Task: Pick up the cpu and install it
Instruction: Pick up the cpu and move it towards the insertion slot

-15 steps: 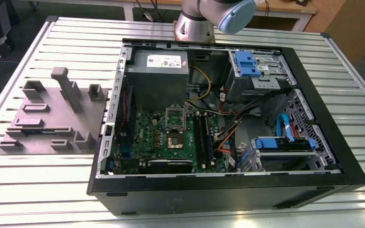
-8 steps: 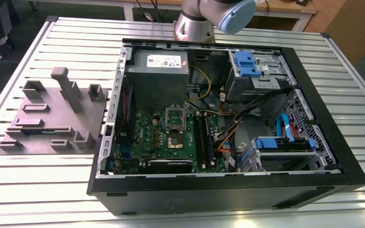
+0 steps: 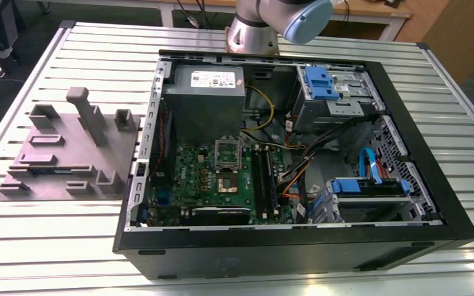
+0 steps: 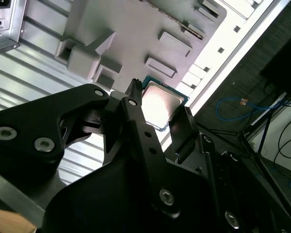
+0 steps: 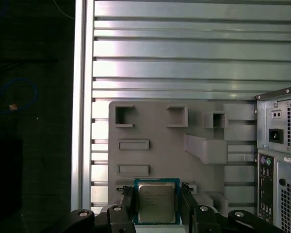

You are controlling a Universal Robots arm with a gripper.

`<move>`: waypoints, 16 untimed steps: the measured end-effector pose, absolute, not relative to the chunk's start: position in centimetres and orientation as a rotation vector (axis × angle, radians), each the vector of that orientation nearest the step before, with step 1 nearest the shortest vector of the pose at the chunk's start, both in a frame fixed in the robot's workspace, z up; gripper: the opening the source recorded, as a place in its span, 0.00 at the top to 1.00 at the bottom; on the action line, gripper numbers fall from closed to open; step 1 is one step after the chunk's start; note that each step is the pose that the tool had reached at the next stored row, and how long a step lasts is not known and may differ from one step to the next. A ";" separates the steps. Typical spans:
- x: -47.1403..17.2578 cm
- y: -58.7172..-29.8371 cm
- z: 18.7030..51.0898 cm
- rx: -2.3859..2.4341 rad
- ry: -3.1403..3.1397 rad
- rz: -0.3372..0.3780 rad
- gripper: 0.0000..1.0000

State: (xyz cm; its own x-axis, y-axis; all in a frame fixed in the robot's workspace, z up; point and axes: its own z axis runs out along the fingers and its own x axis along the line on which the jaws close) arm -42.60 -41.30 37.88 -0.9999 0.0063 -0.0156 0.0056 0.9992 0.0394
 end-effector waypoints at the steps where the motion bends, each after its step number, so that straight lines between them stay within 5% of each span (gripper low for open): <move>1: -42.5 -41.3 37.9 0.009 3.125 0.062 0.53; 16: -42.0 -41.3 37.9 0.009 3.125 0.061 0.53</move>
State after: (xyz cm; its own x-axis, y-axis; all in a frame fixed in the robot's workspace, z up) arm -41.98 -41.30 37.88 -0.9999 0.0063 -0.0156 0.0057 0.9992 0.0394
